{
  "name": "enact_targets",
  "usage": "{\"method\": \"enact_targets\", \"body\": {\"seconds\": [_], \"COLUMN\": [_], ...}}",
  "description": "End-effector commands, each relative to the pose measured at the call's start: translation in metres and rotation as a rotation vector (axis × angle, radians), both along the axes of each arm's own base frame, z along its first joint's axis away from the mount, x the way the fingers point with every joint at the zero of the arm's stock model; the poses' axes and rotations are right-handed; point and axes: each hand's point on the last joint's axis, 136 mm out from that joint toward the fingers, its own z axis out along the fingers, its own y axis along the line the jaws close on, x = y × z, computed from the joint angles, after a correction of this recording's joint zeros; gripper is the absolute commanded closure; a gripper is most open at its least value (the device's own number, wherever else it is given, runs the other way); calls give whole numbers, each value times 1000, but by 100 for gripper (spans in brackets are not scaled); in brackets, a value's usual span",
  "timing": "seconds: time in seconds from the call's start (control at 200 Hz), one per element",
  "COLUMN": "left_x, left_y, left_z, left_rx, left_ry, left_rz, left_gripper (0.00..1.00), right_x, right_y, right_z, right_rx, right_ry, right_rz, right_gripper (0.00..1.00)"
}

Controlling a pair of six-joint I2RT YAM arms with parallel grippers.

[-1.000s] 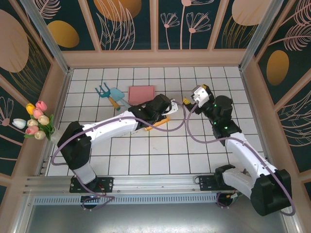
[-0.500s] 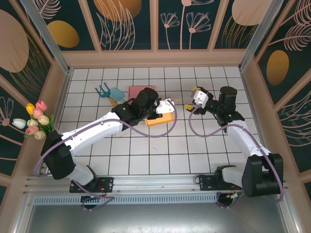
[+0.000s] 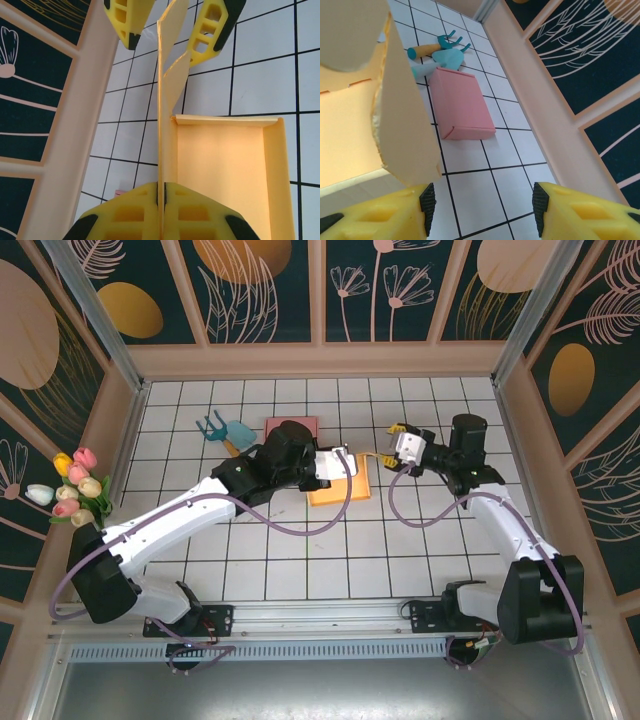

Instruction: Fold the paper box

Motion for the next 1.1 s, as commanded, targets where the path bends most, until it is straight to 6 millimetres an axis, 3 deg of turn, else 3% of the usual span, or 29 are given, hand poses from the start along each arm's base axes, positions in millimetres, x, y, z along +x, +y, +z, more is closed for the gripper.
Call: {"method": "enact_targets", "body": {"seconds": [0.0, 0.46, 0.811, 1.096], "left_x": [-7, -15, -23, -28], "left_y": [-1, -8, -10, -11], "left_z": [0, -12, -22, -16], "left_rx": [-22, -25, -4, -28], "left_ry": [24, 74, 117, 115], "left_rz": [-30, -75, -115, -137], "left_gripper": [100, 100, 100, 100], "right_x": [-13, -38, -56, -69], "right_y": [14, 45, 57, 64], "right_z": [0, 10, 9, 7], "right_rx": [3, 14, 23, 16], "right_ry": [-9, -33, 14, 33], "right_rz": [104, 247, 357, 431], "right_gripper": [43, 46, 52, 78]}}
